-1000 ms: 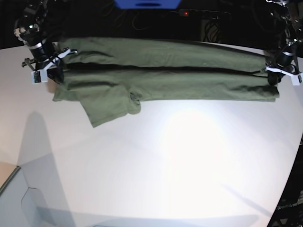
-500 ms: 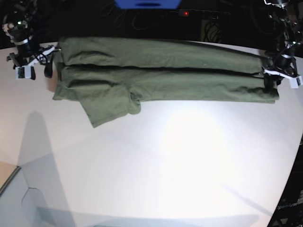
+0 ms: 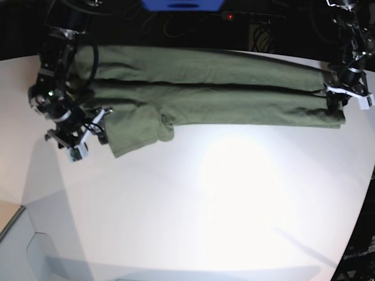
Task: Layout the t-shirt on the table in an organized manner, then fold the t-shirt properly
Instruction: 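Regrasp the folded strip end with the right gripper and tuck it in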
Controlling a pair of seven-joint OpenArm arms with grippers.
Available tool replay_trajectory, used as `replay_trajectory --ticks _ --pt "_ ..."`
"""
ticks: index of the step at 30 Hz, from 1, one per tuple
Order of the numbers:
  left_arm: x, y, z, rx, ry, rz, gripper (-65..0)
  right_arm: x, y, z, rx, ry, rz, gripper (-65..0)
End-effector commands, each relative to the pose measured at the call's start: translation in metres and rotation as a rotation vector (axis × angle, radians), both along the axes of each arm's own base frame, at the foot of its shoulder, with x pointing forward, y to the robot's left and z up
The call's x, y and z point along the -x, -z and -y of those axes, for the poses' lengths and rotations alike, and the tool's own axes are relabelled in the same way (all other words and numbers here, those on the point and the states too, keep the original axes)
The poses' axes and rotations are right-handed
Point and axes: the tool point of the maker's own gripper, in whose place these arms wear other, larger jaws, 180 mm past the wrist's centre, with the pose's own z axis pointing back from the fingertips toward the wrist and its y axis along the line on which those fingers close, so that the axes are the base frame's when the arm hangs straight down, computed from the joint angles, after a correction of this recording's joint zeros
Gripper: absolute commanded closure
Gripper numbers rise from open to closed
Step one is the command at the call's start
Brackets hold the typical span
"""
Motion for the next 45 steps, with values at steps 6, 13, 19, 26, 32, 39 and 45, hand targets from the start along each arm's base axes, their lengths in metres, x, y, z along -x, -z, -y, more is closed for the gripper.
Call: replay_trajectory --ticks 6,13,19,26,32,39,45 --pt "0.014 0.014 0.002 0.001 0.013 -0.089 -22.1 -0.032 0.007 -0.017 -0.055 -0.038 -0.011 -36.1" --pt "0.014 0.014 0.002 0.001 0.011 -0.089 -22.1 -0.04 0.031 -0.021 -0.104 -0.032 -0.084 -35.7" --pt "0.014 0.014 0.002 0.001 0.013 -0.089 -22.1 -0.04 0.031 -0.022 -0.107 -0.032 -0.086 -13.7" --pt "0.014 0.014 0.002 0.001 0.013 -0.089 -22.1 -0.036 0.009 -0.016 -0.063 -0.034 -0.017 0.0" --pt "0.013 0.014 0.002 0.001 0.013 -0.088 -22.1 -0.012 -0.046 -0.023 0.01 -0.048 0.14 0.0" --pt "0.008 0.012 0.002 0.002 0.014 -0.077 -22.1 0.058 -0.055 -0.02 0.057 -0.015 0.13 0.0" --pt "0.007 0.011 0.002 0.001 0.011 -0.075 -22.1 0.09 -0.036 0.015 0.07 0.108 0.05 0.0"
